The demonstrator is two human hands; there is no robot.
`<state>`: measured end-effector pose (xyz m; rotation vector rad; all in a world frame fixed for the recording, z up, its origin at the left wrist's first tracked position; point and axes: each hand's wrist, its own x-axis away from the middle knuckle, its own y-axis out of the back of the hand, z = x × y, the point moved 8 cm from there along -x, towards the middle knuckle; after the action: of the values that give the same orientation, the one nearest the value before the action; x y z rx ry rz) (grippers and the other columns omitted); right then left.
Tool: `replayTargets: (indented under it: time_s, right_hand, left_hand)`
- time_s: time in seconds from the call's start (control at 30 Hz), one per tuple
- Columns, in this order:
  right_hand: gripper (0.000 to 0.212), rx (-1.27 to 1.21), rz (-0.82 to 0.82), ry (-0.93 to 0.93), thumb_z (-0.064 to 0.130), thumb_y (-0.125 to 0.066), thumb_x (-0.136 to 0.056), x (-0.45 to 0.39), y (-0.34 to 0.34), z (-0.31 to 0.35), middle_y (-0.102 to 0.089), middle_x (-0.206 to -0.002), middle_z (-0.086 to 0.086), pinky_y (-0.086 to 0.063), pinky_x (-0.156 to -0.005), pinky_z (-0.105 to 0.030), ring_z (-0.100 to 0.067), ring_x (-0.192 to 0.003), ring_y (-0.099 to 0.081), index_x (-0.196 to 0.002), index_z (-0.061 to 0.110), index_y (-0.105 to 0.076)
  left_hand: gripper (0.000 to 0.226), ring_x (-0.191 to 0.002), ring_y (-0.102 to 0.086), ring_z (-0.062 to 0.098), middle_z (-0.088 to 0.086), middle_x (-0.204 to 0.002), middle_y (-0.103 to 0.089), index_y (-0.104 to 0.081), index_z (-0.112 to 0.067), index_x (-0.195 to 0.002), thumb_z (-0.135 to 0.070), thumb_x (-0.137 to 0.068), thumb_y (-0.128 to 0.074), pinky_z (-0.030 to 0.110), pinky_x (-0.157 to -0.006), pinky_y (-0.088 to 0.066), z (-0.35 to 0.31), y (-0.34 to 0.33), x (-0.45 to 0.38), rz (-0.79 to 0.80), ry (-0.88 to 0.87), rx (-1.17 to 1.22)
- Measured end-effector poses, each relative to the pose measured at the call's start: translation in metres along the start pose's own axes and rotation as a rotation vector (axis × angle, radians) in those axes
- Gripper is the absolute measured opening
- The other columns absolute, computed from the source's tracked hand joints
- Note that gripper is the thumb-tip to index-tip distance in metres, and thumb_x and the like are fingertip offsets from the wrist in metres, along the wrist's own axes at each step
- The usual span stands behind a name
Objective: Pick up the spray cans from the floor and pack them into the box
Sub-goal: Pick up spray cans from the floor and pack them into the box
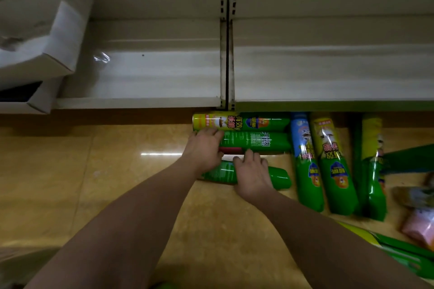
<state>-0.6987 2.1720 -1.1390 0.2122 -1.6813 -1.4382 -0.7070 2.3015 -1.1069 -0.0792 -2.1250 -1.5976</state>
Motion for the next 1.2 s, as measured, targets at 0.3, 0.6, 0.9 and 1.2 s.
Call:
replayTargets:
  time_s: [0.3,0.6,0.9,1.2]
  right_hand:
    - [0.057,-0.111,0.089,0.001,0.018,-0.07,-0.077,0.009,-0.017,-0.003,-0.056,-0.122,-0.009,-0.04,-0.096,-0.047,-0.031,-0.114,-0.051,-0.126,0.019,-0.041]
    - [0.057,-0.114,0.133,0.008,0.034,-0.074,-0.073,0.025,-0.019,-0.009,-0.054,-0.114,-0.009,-0.046,-0.089,-0.042,-0.029,-0.108,-0.051,-0.122,0.016,-0.05]
    - [0.062,-0.192,0.226,-0.199,0.051,-0.078,-0.068,0.103,0.068,-0.019,-0.063,-0.11,-0.007,-0.048,-0.077,-0.031,-0.026,-0.102,-0.061,-0.116,0.016,-0.059]
    - [0.056,-0.579,0.344,-0.444,0.051,-0.082,-0.07,0.225,0.213,0.014,-0.062,-0.087,-0.003,-0.047,-0.058,-0.026,-0.02,-0.078,-0.063,-0.103,0.012,-0.06]
  left_hand:
    - [0.067,-0.13,-0.037,0.033,0.009,-0.139,-0.044,-0.046,-0.018,-0.135,-0.039,-0.078,-0.074,0.054,-0.099,-0.043,-0.021,-0.013,-0.014,0.057,0.015,-0.146]
    - [0.057,-0.121,-0.049,0.03,0.009,-0.125,-0.052,-0.048,-0.015,-0.13,-0.015,-0.079,-0.073,0.069,-0.1,-0.037,-0.028,-0.025,-0.016,0.22,0.1,-0.123]
    - [0.073,-0.11,-0.056,0.032,0.011,-0.122,-0.053,-0.045,-0.011,-0.126,-0.027,-0.066,-0.083,0.054,-0.096,-0.045,-0.013,0.095,0.07,-0.003,0.177,0.21]
    - [0.072,-0.091,-0.052,0.02,0.001,-0.103,-0.047,-0.048,-0.011,-0.116,-0.022,-0.057,-0.088,0.03,-0.069,-0.042,0.002,0.239,0.245,-0.143,0.416,0.636]
